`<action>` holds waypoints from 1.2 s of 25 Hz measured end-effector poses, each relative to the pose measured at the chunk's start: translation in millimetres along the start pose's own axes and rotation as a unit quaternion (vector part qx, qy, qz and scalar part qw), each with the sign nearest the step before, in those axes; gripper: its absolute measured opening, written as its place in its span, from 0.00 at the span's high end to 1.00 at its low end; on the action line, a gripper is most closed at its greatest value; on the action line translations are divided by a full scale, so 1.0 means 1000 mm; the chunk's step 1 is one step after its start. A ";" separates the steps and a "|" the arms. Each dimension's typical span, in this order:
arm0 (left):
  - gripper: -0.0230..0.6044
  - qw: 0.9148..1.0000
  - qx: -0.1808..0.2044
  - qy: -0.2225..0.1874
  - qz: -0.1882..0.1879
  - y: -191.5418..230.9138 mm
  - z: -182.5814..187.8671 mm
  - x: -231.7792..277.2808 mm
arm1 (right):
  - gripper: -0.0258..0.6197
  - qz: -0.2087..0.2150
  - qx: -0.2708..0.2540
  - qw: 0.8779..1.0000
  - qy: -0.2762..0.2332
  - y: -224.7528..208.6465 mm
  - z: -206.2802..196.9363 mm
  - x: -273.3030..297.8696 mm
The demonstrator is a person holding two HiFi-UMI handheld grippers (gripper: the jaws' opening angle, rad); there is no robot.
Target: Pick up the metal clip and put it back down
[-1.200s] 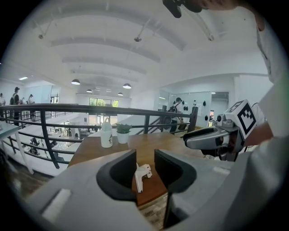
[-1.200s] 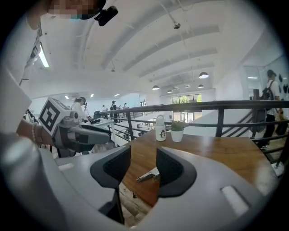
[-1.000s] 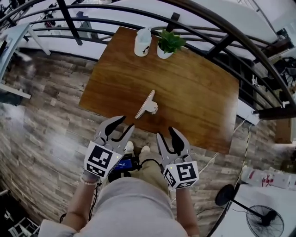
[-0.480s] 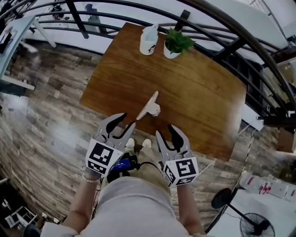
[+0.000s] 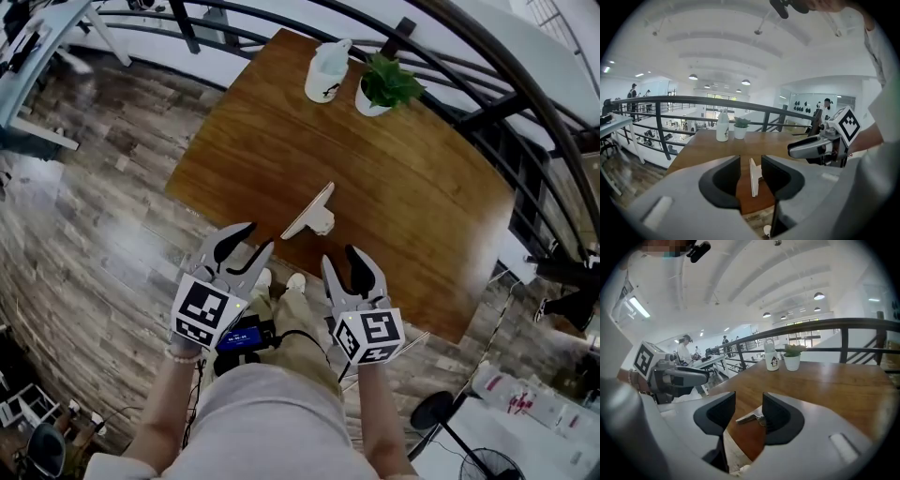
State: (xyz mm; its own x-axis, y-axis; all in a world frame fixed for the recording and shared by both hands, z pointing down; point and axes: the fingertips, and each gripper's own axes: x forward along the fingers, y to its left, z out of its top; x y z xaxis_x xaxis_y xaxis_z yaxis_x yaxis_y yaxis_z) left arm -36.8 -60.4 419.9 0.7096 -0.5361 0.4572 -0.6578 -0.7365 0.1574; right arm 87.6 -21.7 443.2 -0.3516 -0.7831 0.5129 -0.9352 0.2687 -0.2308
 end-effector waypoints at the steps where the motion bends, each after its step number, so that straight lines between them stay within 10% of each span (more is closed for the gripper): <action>1: 0.76 1.000 -0.006 0.005 0.001 0.000 -0.004 0.002 | 0.67 0.001 0.001 1.000 0.004 -0.003 -0.002 0.004; 9: 0.76 0.997 -0.071 0.016 0.020 0.006 -0.031 0.024 | 0.66 0.018 0.008 0.999 0.039 -0.021 -0.021 0.040; 30: 0.76 0.994 -0.077 0.068 0.047 0.012 -0.078 0.054 | 0.65 0.052 0.131 0.983 0.121 -0.044 -0.077 0.107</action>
State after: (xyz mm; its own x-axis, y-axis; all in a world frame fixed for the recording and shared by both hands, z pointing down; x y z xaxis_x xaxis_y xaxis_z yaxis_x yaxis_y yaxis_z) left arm -25.8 -66.4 514.6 0.6092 -0.5312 0.5888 -0.7580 -0.6081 0.2357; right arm 87.3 -74.2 571.9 -0.4738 -0.5945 0.6497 -0.8620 0.1620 -0.4804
